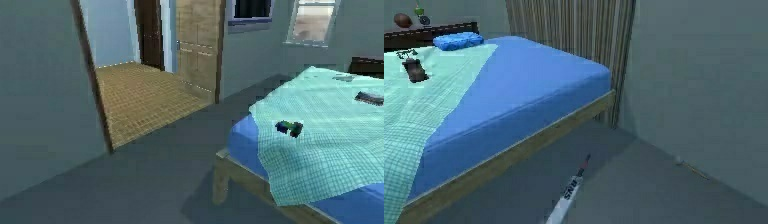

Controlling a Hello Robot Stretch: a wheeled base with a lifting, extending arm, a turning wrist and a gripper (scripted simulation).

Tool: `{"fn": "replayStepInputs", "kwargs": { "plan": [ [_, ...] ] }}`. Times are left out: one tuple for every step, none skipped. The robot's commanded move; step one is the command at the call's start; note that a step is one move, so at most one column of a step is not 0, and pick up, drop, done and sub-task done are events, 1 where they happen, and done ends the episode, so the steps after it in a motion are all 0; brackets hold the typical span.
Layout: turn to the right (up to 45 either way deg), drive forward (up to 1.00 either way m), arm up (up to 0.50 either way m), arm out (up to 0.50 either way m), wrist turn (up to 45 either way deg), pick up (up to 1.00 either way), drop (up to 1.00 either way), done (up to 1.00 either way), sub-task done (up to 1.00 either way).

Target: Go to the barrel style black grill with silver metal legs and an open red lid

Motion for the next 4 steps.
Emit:
{"fn": "replayStepInputs", "kwargs": {
  "plan": [
    [-24.0,0.00,0.00,0.00,0.0,0.00,0.00,0.00,0.00],
    [0.0,0.90,0.00,0.00,0.0,0.00,0.00,0.00,0.00],
    [33.0,0.00,0.00,0.00,0.0,0.00,0.00,0.00,0.00],
    [0.0,1.00,0.00,0.00,0.0,0.00,0.00,0.00,0.00]
  ]
}}
